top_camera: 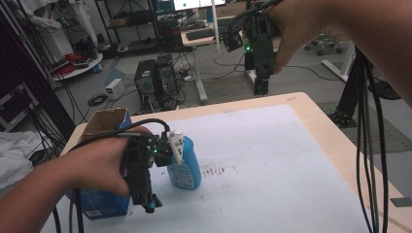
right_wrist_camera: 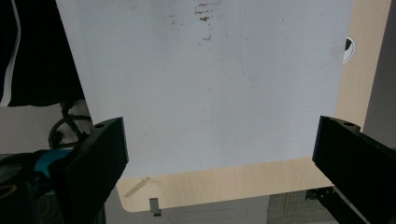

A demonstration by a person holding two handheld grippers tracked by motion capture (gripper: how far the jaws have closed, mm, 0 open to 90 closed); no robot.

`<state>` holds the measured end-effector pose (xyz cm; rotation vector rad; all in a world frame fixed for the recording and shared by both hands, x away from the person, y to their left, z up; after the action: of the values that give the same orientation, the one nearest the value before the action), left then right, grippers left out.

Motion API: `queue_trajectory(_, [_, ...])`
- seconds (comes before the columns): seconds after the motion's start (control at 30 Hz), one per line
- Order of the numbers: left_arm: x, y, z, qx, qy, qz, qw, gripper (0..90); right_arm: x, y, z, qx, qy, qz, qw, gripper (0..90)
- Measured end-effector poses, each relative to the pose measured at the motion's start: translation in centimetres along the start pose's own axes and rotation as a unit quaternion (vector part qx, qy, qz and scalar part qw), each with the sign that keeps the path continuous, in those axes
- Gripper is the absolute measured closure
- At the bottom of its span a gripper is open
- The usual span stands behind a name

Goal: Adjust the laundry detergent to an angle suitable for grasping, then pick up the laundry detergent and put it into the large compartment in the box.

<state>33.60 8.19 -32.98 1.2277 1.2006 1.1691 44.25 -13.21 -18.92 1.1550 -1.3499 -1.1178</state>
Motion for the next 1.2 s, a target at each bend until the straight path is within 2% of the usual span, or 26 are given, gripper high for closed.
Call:
queue_trajectory(0.23, [0.0, 0.2, -0.4, 0.001, 0.003, -0.009, 1.0000, 2.2, -0.6, 0.4, 0.1, 0.006, 0.011, -0.004, 0.9999, 2.4])
queue_trajectory(0.33, [0.1, 0.1, -0.3, -0.001, 0.003, -0.003, 1.0000, 2.2, -0.5, 0.5, 0.0, 0.006, 0.006, -0.007, 0.9999, 2.4])
queue_trajectory(0.5, [0.1, -0.1, -0.3, 0.002, -0.004, -0.003, 1.0000, 2.2, -0.4, 0.0, -0.4, 0.007, 0.002, 0.005, 1.0000, 2.4])
queue_trajectory(0.6, [0.1, 0.1, -0.3, 0.004, -0.004, -0.007, 1.0000, 2.2, -0.6, 0.0, -0.5, 0.008, 0.008, -0.001, 0.9999, 2.4])
queue_trajectory(0.67, [0.3, 0.5, -0.4, 0.000, -0.011, -0.004, 0.9999, 2.2, -0.6, -0.1, -0.5, 0.007, 0.008, 0.001, 0.9999, 2.4])
queue_trajectory(0.77, [0.4, 1.8, -0.3, -0.006, -0.017, -0.018, 0.9997, 2.2, -0.7, -0.3, -0.6, 0.005, 0.010, 0.005, 0.9999, 2.4])
queue_trajectory(0.87, [0.3, 2.8, 0.1, -0.015, -0.019, -0.020, 0.9995, 2.2, -0.9, -0.3, -0.5, 0.002, 0.011, 0.008, 0.9999, 2.4])
queue_trajectory(0.97, [0.3, 3.4, 0.4, -0.014, -0.023, -0.020, 0.9994, 2.2, -0.8, -0.3, -0.4, 0.002, 0.010, 0.010, 0.9999, 2.4])
queue_trajectory(1.2, [-0.3, 5.3, 1.9, -0.023, -0.044, -0.022, 0.9986, 2.2, -0.3, -0.2, -0.5, 0.000, 0.002, 0.008, 1.0000, 2.3])
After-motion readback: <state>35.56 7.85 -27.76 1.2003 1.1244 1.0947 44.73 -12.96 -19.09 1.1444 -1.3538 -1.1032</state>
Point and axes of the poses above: each handheld gripper's, and its own axes: y roughly backward along the jaws, x roughly out of its underside, z roughly to its left, the point moved 6 cm from there along -y, roughly forward along the jaws, and after that the axes turned 5 degrees about z, right-handed, at the moved point
